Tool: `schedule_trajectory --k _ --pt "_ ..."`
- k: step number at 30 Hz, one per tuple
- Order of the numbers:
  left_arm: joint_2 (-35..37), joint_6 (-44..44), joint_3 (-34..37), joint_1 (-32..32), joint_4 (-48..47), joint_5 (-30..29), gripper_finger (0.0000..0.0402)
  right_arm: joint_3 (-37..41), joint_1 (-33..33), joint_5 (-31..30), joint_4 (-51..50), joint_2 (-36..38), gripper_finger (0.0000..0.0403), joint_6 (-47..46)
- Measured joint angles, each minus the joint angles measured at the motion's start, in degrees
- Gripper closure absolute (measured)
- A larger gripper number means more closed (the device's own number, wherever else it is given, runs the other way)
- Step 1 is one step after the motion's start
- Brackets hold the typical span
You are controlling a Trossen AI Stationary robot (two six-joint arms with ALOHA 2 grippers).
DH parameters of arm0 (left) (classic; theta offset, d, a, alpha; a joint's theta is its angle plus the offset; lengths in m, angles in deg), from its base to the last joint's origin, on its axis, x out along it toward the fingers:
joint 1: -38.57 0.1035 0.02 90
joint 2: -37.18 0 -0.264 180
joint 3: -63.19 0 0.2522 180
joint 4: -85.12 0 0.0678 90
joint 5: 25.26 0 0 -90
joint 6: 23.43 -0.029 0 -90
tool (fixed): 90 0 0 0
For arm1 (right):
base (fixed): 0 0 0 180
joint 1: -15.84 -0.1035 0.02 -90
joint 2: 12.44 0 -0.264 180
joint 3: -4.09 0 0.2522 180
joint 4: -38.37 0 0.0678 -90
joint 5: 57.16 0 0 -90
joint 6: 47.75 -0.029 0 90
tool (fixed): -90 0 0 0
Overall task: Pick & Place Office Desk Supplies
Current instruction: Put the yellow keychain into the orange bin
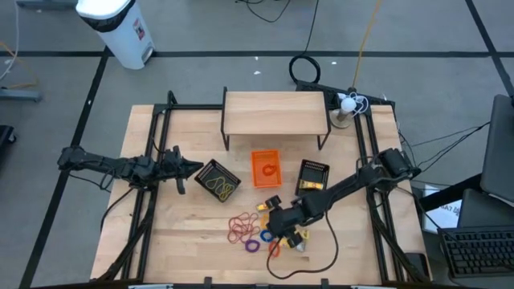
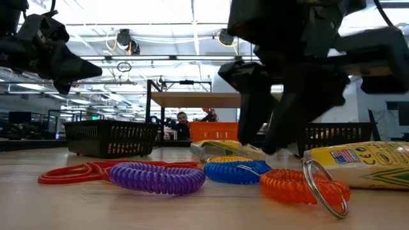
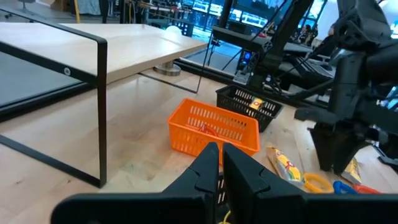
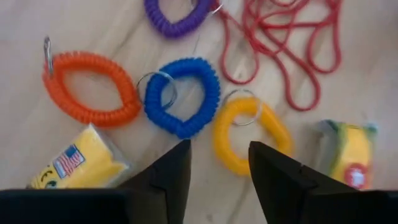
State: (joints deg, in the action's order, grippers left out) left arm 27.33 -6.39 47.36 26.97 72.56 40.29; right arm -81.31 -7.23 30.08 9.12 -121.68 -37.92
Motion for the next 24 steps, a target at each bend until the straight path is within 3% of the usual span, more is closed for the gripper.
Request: schedule_trajectory --k 11,17,21,24 --pt "0.00 -0.25 0.00 0.00 -0.17 0.09 0.0380 -0.11 2.25 1.70 0.90 -3.14 0.0268 2.00" --pt "0.00 -0.34 0.00 0.00 -0.20 -0.07 0.0380 -0.20 4.08 6.07 0.93 -4.01 0.0283 1.42" --pt "0.00 -0.36 0.00 0.00 -0.32 -0.07 0.0380 -0.19 4.36 6.61 0.82 -4.06 0.0307 0.51" --pt "-0.02 -0.36 -0.06 0.00 -1.06 -0.08 0.0380 -0.13 4.76 7.01 0.57 -4.10 0.0348 -2.39"
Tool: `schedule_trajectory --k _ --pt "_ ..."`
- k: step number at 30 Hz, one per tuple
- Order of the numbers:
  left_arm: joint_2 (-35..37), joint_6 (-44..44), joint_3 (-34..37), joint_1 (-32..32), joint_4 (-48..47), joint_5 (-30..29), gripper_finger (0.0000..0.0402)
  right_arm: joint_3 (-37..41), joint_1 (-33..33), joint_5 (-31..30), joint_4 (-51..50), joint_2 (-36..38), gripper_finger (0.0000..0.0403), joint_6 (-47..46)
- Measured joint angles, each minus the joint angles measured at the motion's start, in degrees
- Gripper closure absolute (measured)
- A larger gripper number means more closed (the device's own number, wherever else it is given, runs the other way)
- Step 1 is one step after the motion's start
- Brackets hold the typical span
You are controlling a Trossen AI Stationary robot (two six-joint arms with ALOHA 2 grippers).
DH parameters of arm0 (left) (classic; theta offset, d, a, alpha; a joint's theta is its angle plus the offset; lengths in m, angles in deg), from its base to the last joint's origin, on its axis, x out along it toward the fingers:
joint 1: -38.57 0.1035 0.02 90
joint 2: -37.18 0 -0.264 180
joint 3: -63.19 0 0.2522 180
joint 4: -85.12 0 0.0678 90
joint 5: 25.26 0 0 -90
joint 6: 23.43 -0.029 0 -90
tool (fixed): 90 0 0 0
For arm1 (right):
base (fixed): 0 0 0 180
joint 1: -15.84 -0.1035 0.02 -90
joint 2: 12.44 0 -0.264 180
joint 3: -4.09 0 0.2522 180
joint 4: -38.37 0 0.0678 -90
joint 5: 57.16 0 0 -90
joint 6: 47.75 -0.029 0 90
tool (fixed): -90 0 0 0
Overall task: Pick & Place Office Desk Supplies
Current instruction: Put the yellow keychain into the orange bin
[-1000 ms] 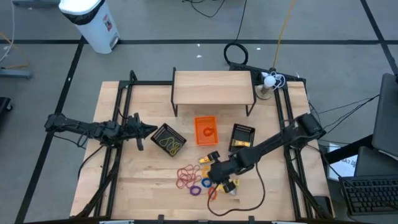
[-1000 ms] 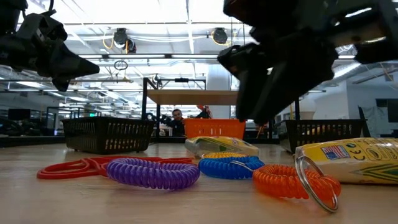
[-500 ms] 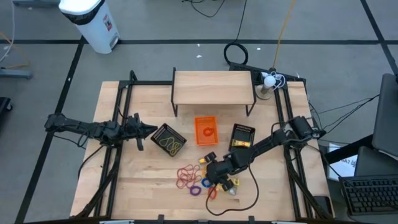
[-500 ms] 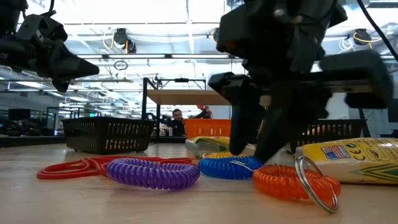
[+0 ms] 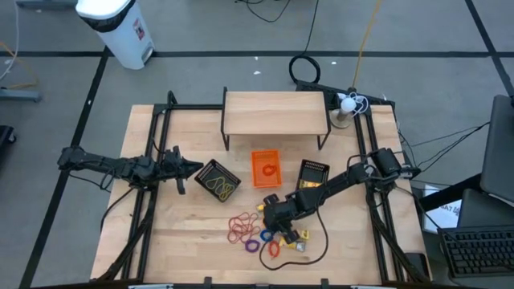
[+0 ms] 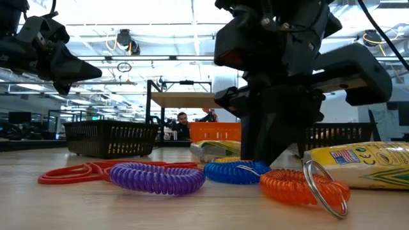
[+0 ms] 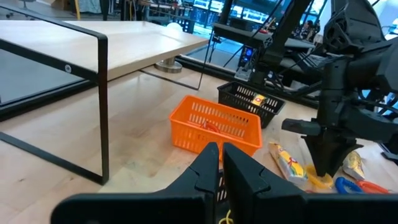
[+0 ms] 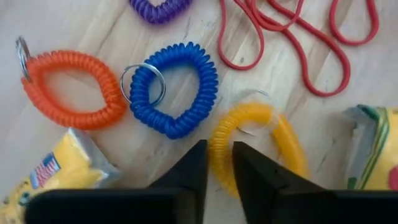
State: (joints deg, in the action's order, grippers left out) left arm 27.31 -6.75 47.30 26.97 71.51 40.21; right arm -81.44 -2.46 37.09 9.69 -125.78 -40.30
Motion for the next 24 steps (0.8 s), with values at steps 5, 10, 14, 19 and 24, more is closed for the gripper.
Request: schedule_trajectory --k 5,10,14,19,24 --pt "0.00 0.00 -0.01 0.00 -0.09 0.01 0.0380 0.13 0.12 -0.96 -0.18 0.62 0.0387 -2.28" --pt "0.00 0.02 -0.01 0.00 -0.18 0.00 0.0380 0.39 -0.84 -6.02 -0.34 5.91 0.0396 -2.20" --pt "0.01 0.02 -0.01 0.00 -0.21 0.00 0.0380 0.24 -1.88 -7.35 0.53 13.95 0.0397 -0.97" --pt "0.00 0.02 -0.01 0.00 -0.22 -0.03 0.0380 2.86 -2.06 -7.71 5.14 26.24 0.0399 2.07" --pt "0.00 0.04 -0.01 0.00 -0.22 -0.03 0.0380 12.86 -1.07 -7.39 14.51 39.25 0.0402 1.30"
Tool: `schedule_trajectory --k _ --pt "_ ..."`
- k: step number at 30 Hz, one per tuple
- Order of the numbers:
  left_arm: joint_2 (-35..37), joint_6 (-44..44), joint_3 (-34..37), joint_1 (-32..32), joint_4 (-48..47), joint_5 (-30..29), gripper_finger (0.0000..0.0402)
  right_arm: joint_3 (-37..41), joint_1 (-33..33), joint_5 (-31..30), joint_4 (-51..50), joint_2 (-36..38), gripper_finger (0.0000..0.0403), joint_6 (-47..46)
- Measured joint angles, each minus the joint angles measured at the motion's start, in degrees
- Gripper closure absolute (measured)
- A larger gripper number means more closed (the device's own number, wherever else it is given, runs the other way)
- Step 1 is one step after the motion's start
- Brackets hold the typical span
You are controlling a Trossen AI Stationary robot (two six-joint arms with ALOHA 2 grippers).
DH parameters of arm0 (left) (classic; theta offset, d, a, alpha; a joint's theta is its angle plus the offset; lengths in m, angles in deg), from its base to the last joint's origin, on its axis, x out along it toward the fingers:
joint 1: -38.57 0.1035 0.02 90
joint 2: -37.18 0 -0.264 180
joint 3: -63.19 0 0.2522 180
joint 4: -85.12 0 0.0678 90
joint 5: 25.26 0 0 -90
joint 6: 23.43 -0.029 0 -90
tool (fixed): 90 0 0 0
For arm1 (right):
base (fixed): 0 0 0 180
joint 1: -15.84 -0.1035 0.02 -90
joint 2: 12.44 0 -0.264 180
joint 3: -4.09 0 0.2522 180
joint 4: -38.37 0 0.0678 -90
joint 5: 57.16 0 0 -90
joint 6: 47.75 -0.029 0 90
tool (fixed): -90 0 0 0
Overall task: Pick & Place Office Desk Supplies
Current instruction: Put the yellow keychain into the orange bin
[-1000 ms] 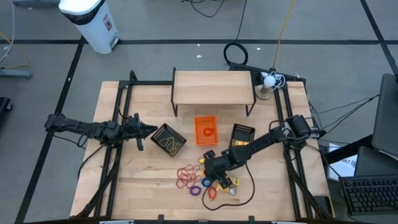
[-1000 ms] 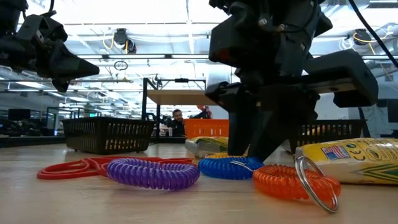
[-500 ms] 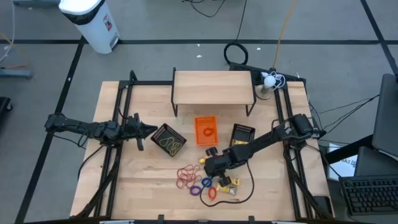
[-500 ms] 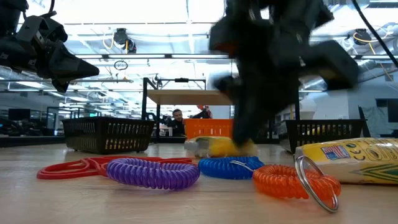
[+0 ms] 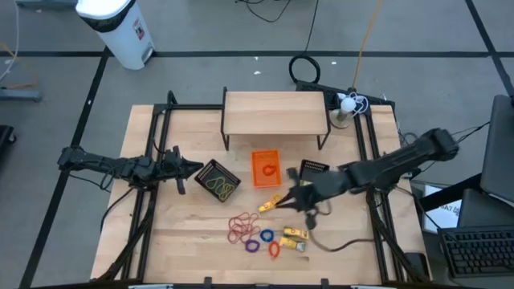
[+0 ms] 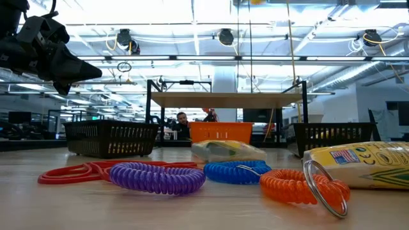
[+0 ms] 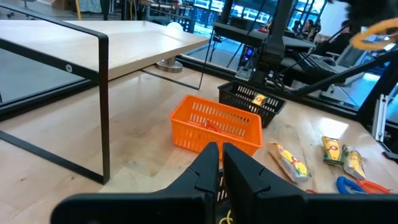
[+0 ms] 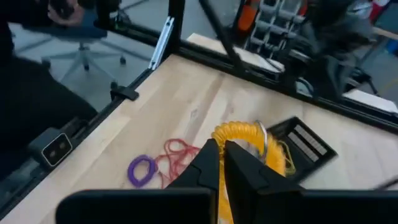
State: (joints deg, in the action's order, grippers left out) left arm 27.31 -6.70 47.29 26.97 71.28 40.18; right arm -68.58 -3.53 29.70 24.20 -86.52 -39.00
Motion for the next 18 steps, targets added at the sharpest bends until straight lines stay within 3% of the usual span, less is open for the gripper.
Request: schedule_trajectory --k 8,13,18 --pt "0.01 -0.01 0.00 0.00 0.15 0.00 0.0380 25.55 0.24 0.33 27.40 22.39 0.0403 -5.03" --pt "0.00 -0.10 0.00 -0.01 0.17 -0.02 0.0380 38.89 1.16 -3.94 35.01 35.15 0.0403 -8.91" --pt "0.02 -0.07 0.00 -0.02 0.22 -1.01 0.0380 47.79 2.18 -7.51 35.75 45.40 0.0403 -11.09"
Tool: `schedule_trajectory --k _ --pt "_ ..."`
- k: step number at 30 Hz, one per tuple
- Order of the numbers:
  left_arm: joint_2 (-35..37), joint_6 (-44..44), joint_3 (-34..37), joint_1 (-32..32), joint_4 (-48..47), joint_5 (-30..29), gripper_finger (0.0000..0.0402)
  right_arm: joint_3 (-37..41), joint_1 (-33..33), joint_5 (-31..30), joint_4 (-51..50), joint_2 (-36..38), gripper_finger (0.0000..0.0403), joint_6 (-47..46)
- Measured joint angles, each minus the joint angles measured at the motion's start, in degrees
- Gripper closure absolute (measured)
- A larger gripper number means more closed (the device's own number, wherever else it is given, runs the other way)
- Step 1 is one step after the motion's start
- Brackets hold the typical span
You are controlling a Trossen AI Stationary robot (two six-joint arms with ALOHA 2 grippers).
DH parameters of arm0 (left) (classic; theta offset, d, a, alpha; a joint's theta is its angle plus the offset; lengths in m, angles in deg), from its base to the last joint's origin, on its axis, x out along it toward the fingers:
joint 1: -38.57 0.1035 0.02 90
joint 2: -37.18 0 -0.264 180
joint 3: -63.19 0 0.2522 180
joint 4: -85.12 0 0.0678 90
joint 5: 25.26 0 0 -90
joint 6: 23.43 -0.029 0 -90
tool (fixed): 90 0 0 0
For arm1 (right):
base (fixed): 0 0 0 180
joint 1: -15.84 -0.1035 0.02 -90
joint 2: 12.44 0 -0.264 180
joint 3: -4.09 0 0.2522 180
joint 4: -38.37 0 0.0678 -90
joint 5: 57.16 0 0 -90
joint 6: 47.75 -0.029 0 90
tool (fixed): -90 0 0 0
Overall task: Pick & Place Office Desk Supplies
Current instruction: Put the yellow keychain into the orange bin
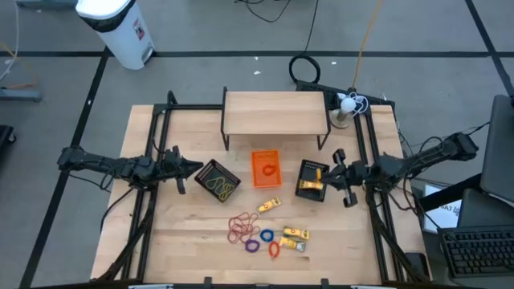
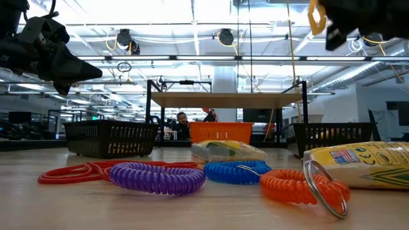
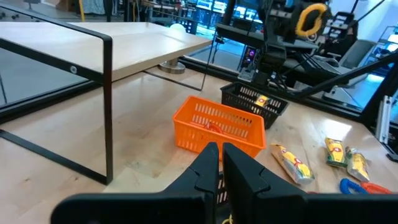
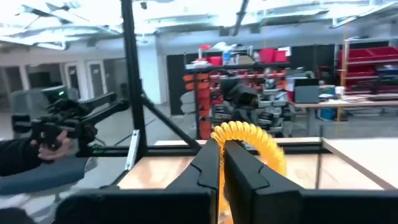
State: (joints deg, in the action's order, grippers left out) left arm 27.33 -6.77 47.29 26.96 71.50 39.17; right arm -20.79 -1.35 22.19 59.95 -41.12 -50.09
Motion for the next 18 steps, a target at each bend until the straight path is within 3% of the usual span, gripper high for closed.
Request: schedule_trajectory --k 10,14,18 --pt "-0.02 0.02 0.00 0.02 0.04 -0.06 0.0380 7.17 0.48 -1.77 -0.72 12.14 0.0403 -0.42" --pt "0.00 0.02 0.00 0.02 0.04 -0.04 0.0380 5.88 0.48 -3.29 -5.28 11.04 0.0403 -2.24" --pt "-0.01 -0.24 0.00 0.00 0.04 -0.04 0.0380 -0.10 0.46 -5.64 -8.64 5.81 0.0403 -3.24"
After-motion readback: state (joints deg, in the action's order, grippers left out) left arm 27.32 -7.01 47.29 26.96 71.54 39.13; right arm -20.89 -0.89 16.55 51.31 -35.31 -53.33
